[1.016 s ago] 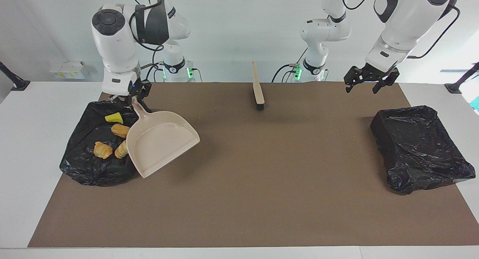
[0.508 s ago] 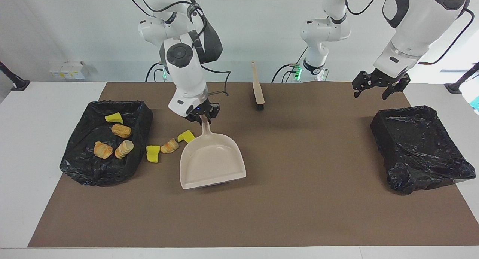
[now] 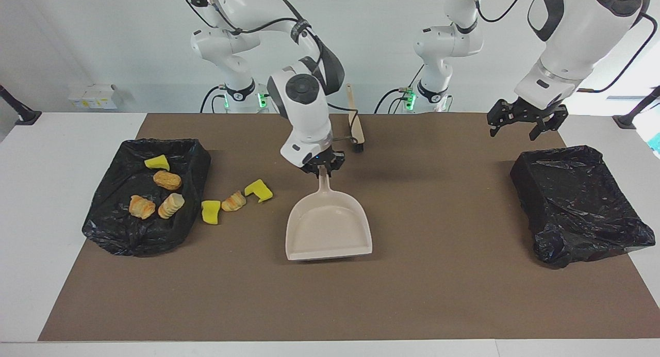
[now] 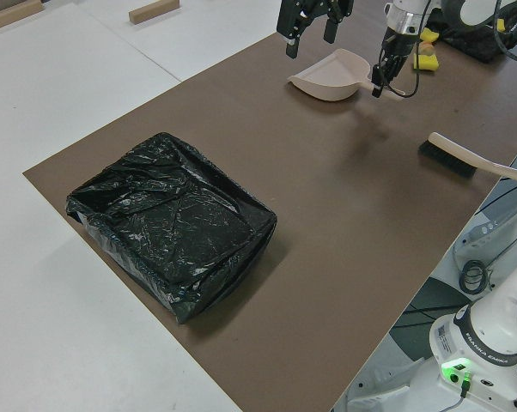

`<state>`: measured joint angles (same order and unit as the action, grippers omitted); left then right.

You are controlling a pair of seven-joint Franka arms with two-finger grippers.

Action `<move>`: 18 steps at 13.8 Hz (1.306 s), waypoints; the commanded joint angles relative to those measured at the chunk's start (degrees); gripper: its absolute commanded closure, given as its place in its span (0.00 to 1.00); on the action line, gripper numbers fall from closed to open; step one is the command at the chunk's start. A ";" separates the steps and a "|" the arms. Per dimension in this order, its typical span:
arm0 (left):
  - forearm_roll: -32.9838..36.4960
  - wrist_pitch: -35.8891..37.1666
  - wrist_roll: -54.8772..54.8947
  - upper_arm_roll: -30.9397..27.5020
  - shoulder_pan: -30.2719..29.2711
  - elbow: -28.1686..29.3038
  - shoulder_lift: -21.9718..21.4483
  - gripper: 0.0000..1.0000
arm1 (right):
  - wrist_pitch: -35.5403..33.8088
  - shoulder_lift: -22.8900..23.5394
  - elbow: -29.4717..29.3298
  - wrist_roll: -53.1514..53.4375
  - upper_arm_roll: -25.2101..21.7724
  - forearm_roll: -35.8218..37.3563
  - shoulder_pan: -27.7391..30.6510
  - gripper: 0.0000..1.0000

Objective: Sweep and dump trash in bin

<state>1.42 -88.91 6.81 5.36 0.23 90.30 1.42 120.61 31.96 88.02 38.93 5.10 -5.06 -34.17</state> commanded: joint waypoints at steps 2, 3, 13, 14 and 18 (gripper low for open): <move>0.69 1.28 0.74 0.53 -0.76 -0.21 -0.63 0.00 | 1.02 2.84 -3.91 1.24 0.17 1.54 0.06 0.01; 0.69 1.37 0.74 0.53 -0.76 -0.21 -0.72 0.00 | 2.51 2.58 -3.91 0.72 0.09 1.54 -0.02 0.00; 0.60 -0.13 1.18 0.62 -2.17 2.69 -2.21 0.00 | -1.26 -10.76 8.63 1.68 0.26 1.19 -2.82 0.00; 0.60 0.14 1.18 0.44 -2.08 2.78 -2.30 0.00 | -1.43 -12.70 10.83 1.68 0.35 1.19 -3.01 0.00; 0.60 -0.21 1.18 -1.13 -1.82 3.91 -2.82 0.00 | -0.73 -20.70 20.85 3.95 0.35 1.10 -6.96 0.00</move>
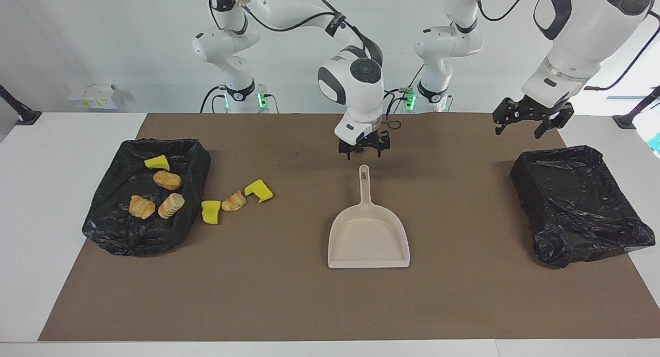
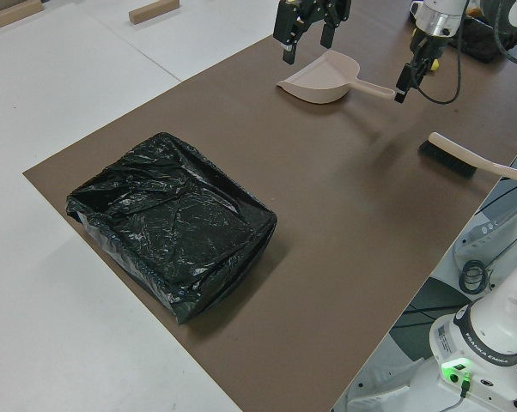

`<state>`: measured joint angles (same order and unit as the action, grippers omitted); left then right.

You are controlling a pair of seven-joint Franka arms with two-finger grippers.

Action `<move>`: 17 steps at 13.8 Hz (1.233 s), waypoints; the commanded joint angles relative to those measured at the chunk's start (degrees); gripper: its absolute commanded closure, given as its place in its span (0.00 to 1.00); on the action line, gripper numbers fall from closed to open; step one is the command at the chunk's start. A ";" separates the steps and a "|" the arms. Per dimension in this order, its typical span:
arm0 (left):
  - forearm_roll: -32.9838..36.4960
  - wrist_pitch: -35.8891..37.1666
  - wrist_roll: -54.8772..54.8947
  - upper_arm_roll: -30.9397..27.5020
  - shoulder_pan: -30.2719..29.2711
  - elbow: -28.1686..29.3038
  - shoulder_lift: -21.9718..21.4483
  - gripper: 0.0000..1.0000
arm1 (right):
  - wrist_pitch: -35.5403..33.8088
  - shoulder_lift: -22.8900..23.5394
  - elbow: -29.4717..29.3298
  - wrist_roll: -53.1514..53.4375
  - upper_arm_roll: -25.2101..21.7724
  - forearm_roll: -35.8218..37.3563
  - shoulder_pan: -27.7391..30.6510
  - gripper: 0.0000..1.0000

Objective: Sweep and dump trash in bin

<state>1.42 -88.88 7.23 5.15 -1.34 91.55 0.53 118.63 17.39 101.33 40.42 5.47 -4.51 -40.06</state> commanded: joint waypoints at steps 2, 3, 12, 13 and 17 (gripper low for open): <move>0.60 -0.42 0.68 -1.54 0.37 3.81 -2.72 0.00 | 2.30 -9.55 12.46 4.48 -0.10 0.47 -3.87 0.00; 0.60 -0.42 0.68 -2.42 0.81 3.90 -2.72 0.00 | 3.44 -11.22 15.09 7.36 -0.02 0.55 -4.93 0.00; 1.12 1.51 0.68 -2.86 1.25 3.54 -5.09 0.00 | 7.93 -22.31 31.55 20.13 -0.02 0.29 -17.50 0.00; 1.21 1.34 0.68 -2.69 1.34 3.46 -5.10 0.00 | 8.45 -21.88 31.73 20.83 -0.02 -0.32 -18.99 0.00; 0.95 1.16 0.59 -2.86 0.38 3.19 -5.44 0.00 | 14.50 -20.91 36.64 24.08 0.07 -0.41 -22.08 0.00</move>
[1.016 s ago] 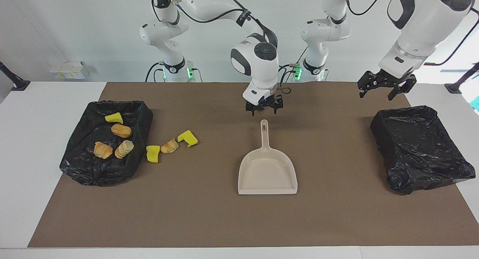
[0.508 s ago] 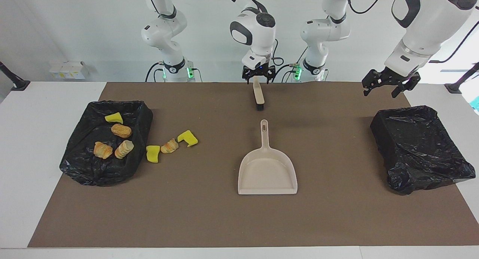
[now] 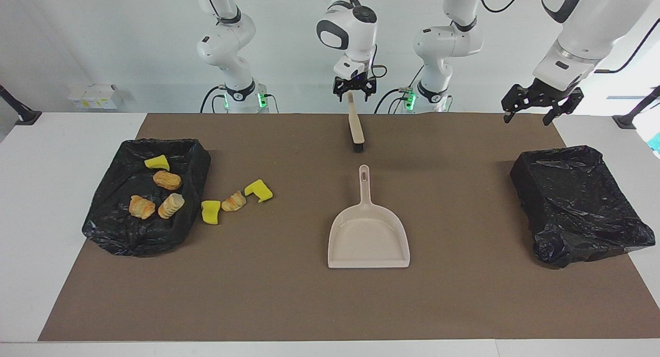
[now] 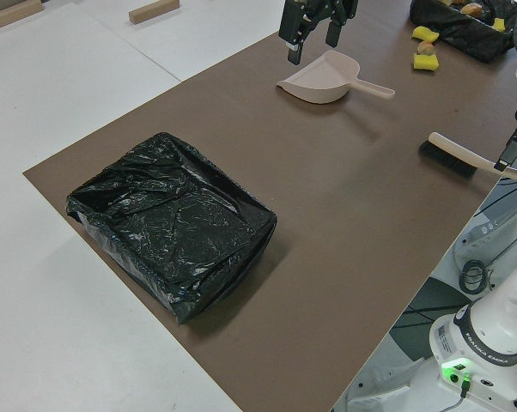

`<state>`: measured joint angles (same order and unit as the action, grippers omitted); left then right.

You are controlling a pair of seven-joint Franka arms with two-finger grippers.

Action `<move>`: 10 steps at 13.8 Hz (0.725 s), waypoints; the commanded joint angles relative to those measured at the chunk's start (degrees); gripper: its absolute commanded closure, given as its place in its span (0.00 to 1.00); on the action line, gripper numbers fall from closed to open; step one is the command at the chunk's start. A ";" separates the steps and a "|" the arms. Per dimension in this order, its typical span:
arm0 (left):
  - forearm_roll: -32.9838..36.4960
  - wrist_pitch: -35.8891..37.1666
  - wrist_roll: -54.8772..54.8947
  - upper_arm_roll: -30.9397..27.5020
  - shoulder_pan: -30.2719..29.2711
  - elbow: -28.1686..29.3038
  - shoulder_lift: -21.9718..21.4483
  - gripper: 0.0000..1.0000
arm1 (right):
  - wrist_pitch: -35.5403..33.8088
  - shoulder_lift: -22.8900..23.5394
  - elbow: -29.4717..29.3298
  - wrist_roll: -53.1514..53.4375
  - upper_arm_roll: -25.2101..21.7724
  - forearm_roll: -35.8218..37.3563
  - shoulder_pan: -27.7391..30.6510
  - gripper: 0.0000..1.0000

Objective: Sweep and dump trash in bin

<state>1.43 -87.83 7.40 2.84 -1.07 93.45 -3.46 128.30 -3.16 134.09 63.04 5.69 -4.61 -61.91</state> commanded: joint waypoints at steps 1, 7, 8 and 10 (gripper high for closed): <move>0.94 0.11 0.34 -0.65 -0.07 1.64 -1.64 0.00 | 5.29 -0.35 4.59 2.17 -0.06 -0.40 -0.22 0.00; -0.02 -0.33 -0.89 0.05 0.80 2.09 -1.73 0.00 | 5.82 -0.44 4.60 2.09 -0.06 -0.93 -1.28 0.38; -0.02 -0.68 -2.11 0.06 2.28 2.35 -1.64 0.00 | 5.82 -0.44 4.60 1.91 -0.06 -0.93 -1.37 0.42; -0.02 -2.08 -7.90 0.06 4.31 3.22 -1.12 0.00 | 5.82 -0.35 4.43 1.74 -0.06 -0.93 -1.37 0.61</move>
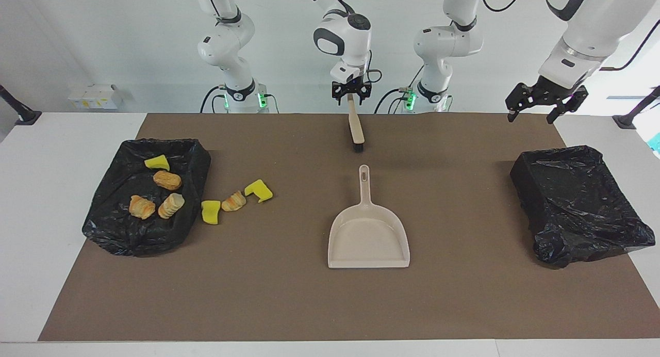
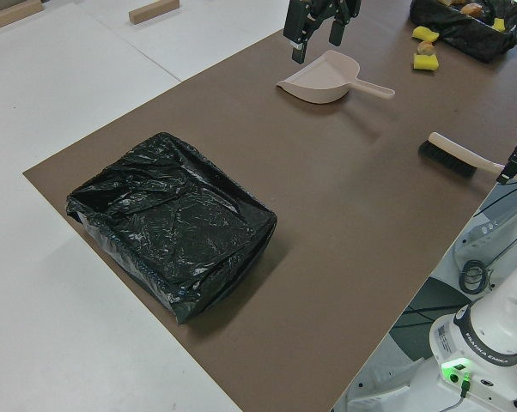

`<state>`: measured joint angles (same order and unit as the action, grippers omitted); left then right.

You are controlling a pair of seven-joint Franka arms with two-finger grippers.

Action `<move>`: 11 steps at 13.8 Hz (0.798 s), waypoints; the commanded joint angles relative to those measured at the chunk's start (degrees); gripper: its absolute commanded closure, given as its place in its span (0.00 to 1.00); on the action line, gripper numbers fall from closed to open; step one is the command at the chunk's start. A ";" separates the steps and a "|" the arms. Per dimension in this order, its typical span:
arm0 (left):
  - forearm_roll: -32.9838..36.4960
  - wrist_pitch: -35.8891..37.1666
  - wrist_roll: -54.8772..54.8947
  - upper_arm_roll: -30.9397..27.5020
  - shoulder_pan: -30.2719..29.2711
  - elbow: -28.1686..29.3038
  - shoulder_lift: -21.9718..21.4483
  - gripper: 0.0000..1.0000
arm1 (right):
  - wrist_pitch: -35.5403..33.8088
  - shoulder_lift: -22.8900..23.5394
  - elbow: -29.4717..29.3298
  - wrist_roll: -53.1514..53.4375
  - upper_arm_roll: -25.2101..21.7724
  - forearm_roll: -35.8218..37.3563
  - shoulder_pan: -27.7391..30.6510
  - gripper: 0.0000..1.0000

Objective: Sweep and dump trash in bin
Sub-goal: 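Grasp the dustpan with the left gripper while the right gripper grasps the brush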

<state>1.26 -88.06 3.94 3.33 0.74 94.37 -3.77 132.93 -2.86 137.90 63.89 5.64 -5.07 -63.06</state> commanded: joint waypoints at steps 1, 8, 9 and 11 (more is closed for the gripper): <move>0.06 -3.07 -5.42 -0.43 3.90 3.53 -0.71 0.00 | 1.10 -0.56 0.27 1.15 -0.02 -0.47 -0.22 0.73; -2.23 -17.91 -14.65 -0.43 14.19 12.58 1.75 0.00 | -8.97 -2.57 -4.92 1.85 -0.63 -0.47 2.05 1.00; -2.23 -19.93 -15.19 -0.43 15.51 14.08 2.27 0.00 | -10.92 -4.67 -4.92 1.59 -0.63 -0.47 4.41 1.00; -2.23 -24.15 -17.28 -0.43 19.02 14.71 5.07 0.00 | -13.56 -7.58 -5.36 0.54 -0.54 -0.38 9.51 1.00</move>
<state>-0.40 -108.30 -11.15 3.83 16.48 107.29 0.04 122.48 -6.22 132.40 64.52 4.88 -5.23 -57.95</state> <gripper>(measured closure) 0.000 0.740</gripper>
